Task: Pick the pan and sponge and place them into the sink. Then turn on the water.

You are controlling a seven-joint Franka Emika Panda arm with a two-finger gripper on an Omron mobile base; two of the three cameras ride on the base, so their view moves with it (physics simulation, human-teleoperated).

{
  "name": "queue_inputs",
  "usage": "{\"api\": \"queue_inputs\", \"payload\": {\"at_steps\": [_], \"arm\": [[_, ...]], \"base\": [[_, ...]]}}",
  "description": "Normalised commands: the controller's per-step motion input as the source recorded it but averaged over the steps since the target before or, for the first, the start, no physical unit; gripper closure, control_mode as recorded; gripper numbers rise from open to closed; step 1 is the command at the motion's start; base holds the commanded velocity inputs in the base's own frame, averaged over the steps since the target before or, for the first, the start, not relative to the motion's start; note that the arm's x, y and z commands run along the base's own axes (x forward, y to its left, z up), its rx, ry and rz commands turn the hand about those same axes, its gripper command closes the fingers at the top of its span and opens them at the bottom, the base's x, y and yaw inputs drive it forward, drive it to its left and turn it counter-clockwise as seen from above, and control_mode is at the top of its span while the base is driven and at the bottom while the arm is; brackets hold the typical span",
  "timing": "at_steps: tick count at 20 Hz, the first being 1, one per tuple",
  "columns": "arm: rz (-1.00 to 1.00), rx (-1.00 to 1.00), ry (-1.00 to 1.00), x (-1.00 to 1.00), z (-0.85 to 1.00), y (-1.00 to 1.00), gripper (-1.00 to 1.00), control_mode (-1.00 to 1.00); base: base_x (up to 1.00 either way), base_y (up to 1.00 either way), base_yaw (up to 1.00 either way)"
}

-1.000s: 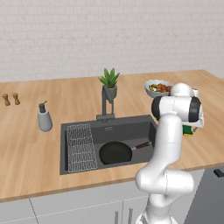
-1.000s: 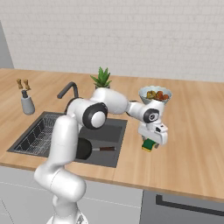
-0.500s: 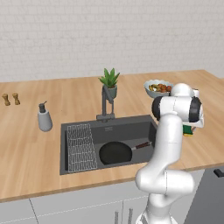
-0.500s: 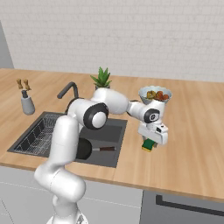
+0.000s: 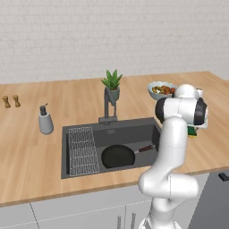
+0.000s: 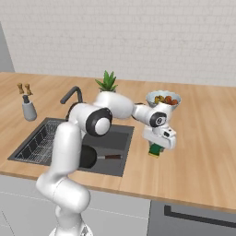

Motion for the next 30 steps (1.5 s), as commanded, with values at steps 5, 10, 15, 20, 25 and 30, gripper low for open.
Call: {"api": "queue_inputs", "payload": {"at_steps": [5, 10, 15, 20, 25, 30], "arm": [[0.46, 0.00, -0.11, 0.00, 0.33, 0.82, 1.00, -1.00], [0.45, 0.04, -0.12, -0.06, 0.24, 0.99, 1.00, -1.00], [0.38, 0.13, -0.14, -0.07, 0.06, 0.96, 1.00, -1.00], [0.29, 0.11, -0.12, -0.09, 0.00, 0.90, 1.00, -1.00], [0.04, 0.03, -0.02, -0.22, -0.06, 0.41, 1.00, -1.00], [0.00, -0.01, 0.00, -0.07, -0.34, 0.48, 1.00, -1.00]], "base": [[0.00, 0.00, 0.00], [0.00, 0.00, 0.00], [0.00, 0.00, 0.00], [0.00, 0.00, 0.00], [0.00, 0.00, 0.00], [0.00, 0.00, 0.00]]}}
